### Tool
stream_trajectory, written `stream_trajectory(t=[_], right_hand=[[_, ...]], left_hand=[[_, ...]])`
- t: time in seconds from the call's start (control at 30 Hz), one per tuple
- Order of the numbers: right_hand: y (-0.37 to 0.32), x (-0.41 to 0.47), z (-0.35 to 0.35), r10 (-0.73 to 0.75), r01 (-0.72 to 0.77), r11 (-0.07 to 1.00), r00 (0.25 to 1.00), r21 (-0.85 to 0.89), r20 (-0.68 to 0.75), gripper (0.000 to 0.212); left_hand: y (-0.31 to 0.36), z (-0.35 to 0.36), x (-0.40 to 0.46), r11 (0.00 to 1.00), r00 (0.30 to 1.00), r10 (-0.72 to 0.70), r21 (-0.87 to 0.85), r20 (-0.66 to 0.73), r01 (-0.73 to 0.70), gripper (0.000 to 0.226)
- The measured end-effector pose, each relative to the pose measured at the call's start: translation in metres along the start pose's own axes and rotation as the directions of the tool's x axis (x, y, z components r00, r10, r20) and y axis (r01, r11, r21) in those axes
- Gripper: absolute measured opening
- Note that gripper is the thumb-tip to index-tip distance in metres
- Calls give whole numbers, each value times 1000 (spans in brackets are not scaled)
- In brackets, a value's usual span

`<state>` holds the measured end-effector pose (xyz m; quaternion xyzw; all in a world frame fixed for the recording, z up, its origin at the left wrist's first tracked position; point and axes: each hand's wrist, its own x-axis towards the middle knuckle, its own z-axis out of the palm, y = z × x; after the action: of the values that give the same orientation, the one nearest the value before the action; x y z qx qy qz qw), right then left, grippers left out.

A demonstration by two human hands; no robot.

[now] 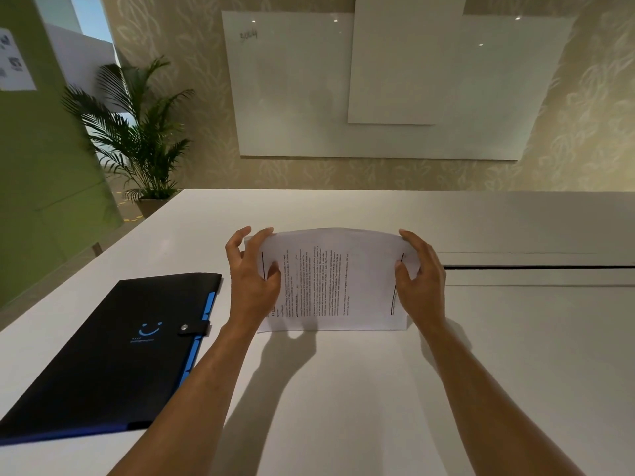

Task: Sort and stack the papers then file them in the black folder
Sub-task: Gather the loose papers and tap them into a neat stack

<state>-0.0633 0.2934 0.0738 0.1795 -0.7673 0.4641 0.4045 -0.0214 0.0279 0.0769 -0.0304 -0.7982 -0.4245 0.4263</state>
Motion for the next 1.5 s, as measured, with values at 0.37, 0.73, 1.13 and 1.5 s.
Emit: stream_trajectory(t=[0.37,0.73,1.13,1.5], right_hand=[[-27,23,-6,134,-134,991,990,2,48,62],[-52,61,-13,-60,136,970,936,-200,347,37],[-32,57,-16,306,-384,857,916,343,261,23],[-29,36,3,273,-363,796,930,484,247,25]], left_hand=[[49,-1,25,997,996,57,-39,-75,-60,78],[109,-4,74,883,841,436,27,322,-468,83],[72,-5,70,980,995,54,195,-81,-37,93],[47,16,28,827,927,-234,-442,293,348,19]])
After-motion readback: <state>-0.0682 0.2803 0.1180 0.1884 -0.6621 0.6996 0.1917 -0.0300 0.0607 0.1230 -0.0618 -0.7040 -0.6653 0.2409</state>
